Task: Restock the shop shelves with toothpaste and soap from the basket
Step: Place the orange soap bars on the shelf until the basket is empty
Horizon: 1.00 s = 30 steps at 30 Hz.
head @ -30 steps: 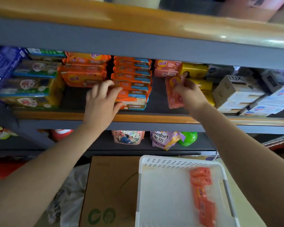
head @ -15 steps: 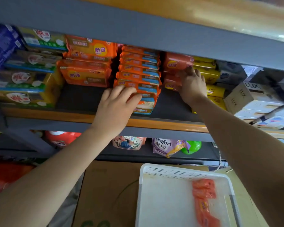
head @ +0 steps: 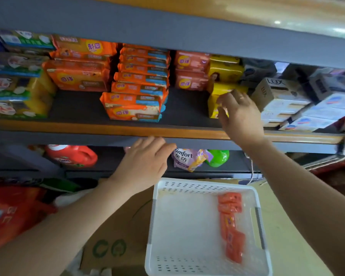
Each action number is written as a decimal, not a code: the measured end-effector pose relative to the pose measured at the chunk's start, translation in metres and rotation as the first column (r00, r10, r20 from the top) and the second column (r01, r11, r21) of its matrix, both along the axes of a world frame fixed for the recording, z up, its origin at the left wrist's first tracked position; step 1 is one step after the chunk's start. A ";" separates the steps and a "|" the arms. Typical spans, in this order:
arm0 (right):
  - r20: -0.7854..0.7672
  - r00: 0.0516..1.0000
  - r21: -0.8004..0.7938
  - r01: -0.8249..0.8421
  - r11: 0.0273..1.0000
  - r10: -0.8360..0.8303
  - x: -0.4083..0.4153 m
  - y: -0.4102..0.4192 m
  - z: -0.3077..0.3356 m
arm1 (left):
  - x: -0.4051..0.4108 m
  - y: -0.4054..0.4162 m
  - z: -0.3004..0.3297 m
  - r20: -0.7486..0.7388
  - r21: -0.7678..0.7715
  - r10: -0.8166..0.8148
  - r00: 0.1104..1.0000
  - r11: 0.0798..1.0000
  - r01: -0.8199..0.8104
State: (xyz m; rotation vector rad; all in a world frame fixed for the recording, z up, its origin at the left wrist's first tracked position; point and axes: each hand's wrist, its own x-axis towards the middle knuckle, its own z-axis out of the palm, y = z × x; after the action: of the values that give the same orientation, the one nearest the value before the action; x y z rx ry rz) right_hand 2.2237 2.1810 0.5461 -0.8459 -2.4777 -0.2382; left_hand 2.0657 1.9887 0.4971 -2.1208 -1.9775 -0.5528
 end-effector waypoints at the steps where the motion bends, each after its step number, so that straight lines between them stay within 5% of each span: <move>1: -0.003 1.000 -0.004 -0.029 1.000 0.029 0.025 -0.013 -0.005 | 0.011 -0.001 -0.005 0.037 -0.066 -0.031 0.999 0.997 0.033; 6: 0.425 0.899 -0.252 0.010 0.968 0.102 0.150 -0.084 -0.090 | 0.078 -0.005 -0.054 0.237 -0.402 -0.097 0.967 0.896 0.188; 9: 0.660 0.729 -0.438 0.175 0.882 0.183 0.197 -0.113 -0.146 | 0.118 -0.006 -0.098 0.312 -0.636 -0.057 0.948 0.729 0.253; 13: 0.793 0.553 -0.485 0.318 0.815 0.256 0.212 -0.125 -0.188 | 0.156 -0.003 -0.144 0.314 -0.773 -0.078 0.946 0.557 0.302; 17: 0.854 0.340 -0.485 0.247 0.839 0.394 0.212 -0.126 -0.220 | 0.181 0.010 -0.176 0.322 -0.785 -0.045 0.946 0.546 0.293; 21: 0.875 0.222 -0.465 0.142 0.874 0.430 0.208 -0.121 -0.233 | 0.206 0.041 -0.199 0.416 -0.675 0.030 0.909 0.680 0.286; 25: 0.850 0.242 -0.490 0.032 0.871 0.469 0.212 -0.113 -0.228 | 0.219 0.074 -0.209 0.511 -0.484 0.032 0.859 0.837 0.256; 30: 0.701 0.546 -0.470 -0.131 0.873 0.459 0.231 -0.098 -0.200 | 0.228 0.083 -0.220 0.416 -0.433 -0.055 0.908 0.866 0.250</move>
State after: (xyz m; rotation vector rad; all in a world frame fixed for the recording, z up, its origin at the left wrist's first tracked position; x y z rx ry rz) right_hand 2.4551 2.0834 0.3460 -0.4398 -3.5780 -0.0076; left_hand 2.2932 2.0713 0.2776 -2.6616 -2.3693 -0.6026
